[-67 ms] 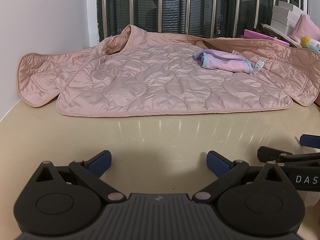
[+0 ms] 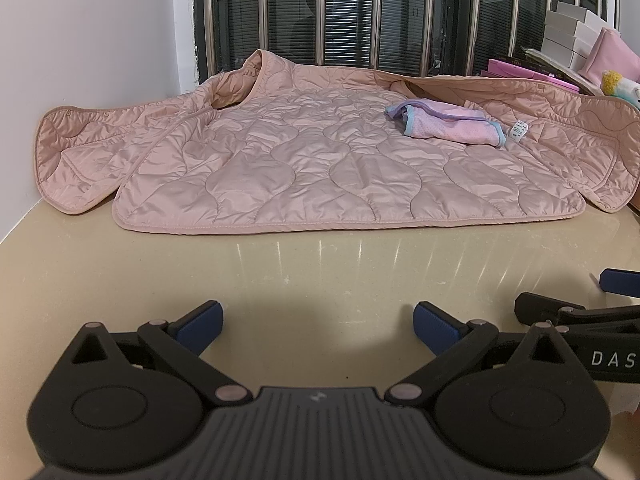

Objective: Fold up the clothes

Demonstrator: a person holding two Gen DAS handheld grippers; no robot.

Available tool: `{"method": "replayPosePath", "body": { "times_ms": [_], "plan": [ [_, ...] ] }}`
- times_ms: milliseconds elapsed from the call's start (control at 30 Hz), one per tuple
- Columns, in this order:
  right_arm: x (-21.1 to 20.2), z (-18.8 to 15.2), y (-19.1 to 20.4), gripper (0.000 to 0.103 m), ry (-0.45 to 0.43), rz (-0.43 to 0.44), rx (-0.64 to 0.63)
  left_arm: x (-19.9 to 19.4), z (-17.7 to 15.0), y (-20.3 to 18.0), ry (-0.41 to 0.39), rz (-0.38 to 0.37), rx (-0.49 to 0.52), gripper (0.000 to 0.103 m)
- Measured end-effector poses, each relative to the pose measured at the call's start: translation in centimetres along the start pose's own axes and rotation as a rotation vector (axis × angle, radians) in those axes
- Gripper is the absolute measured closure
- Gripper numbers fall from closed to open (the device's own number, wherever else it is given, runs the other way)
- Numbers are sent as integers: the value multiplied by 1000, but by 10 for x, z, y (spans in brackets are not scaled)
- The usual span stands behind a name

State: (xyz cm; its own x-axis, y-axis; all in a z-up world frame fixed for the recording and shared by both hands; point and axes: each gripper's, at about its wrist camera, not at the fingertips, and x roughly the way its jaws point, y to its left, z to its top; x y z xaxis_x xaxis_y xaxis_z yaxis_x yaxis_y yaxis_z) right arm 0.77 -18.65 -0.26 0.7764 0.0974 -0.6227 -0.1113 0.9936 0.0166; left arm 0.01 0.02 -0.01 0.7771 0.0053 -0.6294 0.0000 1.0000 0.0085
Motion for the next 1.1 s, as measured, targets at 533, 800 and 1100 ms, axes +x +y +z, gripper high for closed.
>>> {"method": "replayPosePath", "body": {
  "times_ms": [533,800,1100],
  "plan": [
    [0,0,0,0,0,-1,-1,0,0,1,0,1,1,1],
    [0,-2,2,0,-1,0,0,-2,5,1,13,-14,-5,1],
    [-8,4,-15,0,4,59,29,-7,21,3,44,-54,-24,0]
  ]
}}
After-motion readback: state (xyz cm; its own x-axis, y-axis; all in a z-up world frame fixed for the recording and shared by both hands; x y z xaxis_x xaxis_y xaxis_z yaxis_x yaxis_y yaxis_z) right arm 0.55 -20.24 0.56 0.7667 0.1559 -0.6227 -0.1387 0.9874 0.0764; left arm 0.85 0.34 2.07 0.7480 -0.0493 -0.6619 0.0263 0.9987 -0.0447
